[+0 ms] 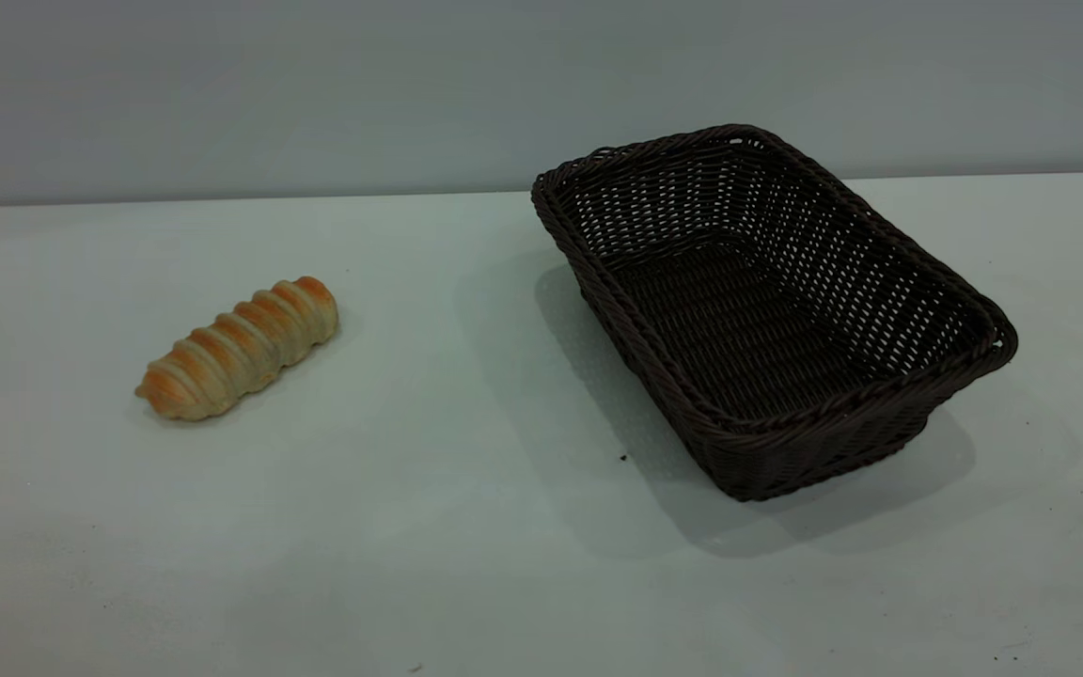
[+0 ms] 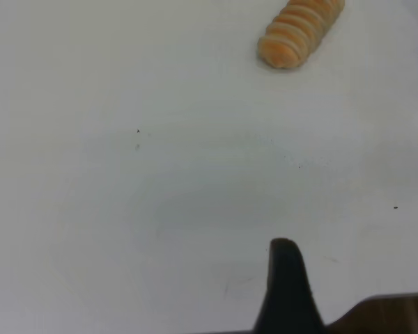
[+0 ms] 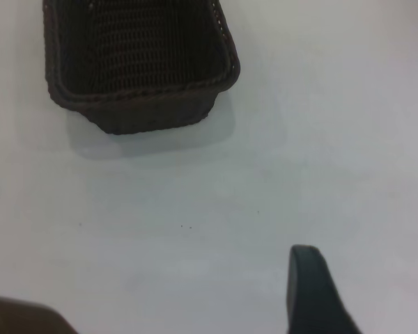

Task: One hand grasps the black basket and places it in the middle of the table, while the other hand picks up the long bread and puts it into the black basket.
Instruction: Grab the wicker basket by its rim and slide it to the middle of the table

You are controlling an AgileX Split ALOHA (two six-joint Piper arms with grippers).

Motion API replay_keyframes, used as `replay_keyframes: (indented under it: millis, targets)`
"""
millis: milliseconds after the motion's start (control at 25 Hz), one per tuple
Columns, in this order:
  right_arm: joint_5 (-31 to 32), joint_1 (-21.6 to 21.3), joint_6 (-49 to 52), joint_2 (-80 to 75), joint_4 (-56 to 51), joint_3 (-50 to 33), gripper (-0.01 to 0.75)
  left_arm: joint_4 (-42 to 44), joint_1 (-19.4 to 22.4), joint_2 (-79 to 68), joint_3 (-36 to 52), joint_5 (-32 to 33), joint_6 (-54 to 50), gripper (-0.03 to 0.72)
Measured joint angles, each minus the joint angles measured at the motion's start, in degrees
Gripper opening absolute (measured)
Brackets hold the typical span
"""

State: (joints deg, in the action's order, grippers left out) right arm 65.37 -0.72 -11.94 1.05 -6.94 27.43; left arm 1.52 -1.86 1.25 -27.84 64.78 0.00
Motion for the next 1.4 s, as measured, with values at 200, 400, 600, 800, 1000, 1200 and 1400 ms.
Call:
replay_keyframes:
  millis: [200, 400, 600, 800, 1000, 1200, 1400]
  targets:
    - [0.0, 0.0, 0.0, 0.0, 0.0, 0.0, 0.402, 0.0, 0.0, 0.0, 0.0, 0.0, 0.0, 0.553]
    - [0.0, 0.0, 0.0, 0.0, 0.0, 0.0, 0.402, 0.2, 0.0, 0.0, 0.0, 0.0, 0.0, 0.553]
    - [0.0, 0.0, 0.0, 0.0, 0.0, 0.0, 0.402, 1.24, 0.0, 0.0, 0.0, 0.0, 0.0, 0.553]
    - [0.0, 0.0, 0.0, 0.0, -0.06, 0.0, 0.402, 1.29, 0.0, 0.0, 0.0, 0.0, 0.65, 0.553]
    - [-0.33, 0.0, -0.2, 0.0, -0.75, 0.1, 0.402, 0.88, 0.0, 0.0, -0.77, -4.3, 1.73, 0.553]
    - [-1.01, 0.0, -2.99, -6.25, -3.0, 0.37, 0.402, -2.02, 0.0, -3.0, -1.11, -10.96, 0.0, 0.553]
    - [-7.16, 0.0, -9.03, -17.25, -11.01, 2.51, 0.411, -2.24, 0.0, -14.57, -1.5, -14.83, 0.0, 0.553]
